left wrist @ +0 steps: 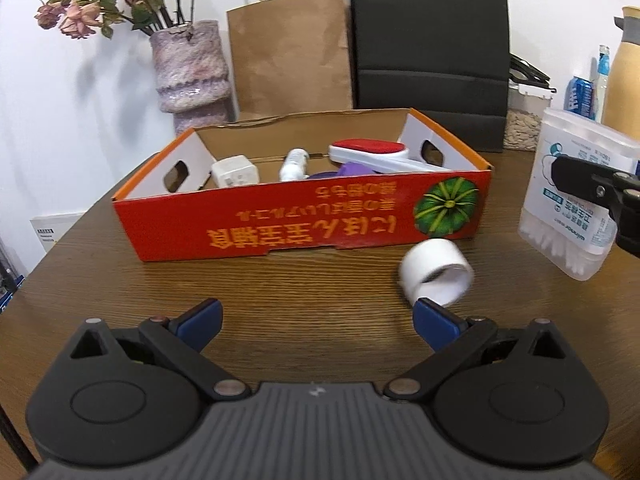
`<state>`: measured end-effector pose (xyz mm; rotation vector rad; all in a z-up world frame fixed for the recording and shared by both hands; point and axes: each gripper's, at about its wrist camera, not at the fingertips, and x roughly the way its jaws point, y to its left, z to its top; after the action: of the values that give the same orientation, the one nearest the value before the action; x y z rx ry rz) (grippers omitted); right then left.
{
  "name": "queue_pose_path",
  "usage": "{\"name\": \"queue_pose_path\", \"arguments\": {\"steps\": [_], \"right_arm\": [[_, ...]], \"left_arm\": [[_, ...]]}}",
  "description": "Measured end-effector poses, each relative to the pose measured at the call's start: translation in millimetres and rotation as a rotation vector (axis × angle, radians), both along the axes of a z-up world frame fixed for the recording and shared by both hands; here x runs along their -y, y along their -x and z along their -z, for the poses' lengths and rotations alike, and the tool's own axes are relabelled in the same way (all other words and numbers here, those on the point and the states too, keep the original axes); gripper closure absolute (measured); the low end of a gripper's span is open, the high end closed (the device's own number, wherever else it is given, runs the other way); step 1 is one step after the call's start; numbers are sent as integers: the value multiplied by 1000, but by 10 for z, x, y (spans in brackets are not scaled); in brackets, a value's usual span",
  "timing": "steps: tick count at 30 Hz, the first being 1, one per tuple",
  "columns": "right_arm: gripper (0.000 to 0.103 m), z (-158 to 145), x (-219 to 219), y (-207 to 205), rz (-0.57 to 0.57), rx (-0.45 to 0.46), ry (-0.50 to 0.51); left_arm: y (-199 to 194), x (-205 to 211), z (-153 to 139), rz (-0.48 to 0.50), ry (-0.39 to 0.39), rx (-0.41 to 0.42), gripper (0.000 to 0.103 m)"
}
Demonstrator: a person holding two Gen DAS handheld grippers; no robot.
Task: Organize rigid objects
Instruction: 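Hold the swab box with the right gripper while the left gripper grasps the white tape roll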
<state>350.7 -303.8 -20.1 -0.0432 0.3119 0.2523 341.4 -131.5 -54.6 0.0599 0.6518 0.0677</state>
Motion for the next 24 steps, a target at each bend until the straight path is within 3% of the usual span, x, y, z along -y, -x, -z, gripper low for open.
{"name": "queue_pose_path", "arguments": {"steps": [16,24], "right_arm": [[61,11,407,-49,14,-4,23],[63,63,570,-121,20,-17,24]], "left_arm": [[-133,506,26,12,8,-1,0],[-255,694,59,-30,-9,3,0]]}}
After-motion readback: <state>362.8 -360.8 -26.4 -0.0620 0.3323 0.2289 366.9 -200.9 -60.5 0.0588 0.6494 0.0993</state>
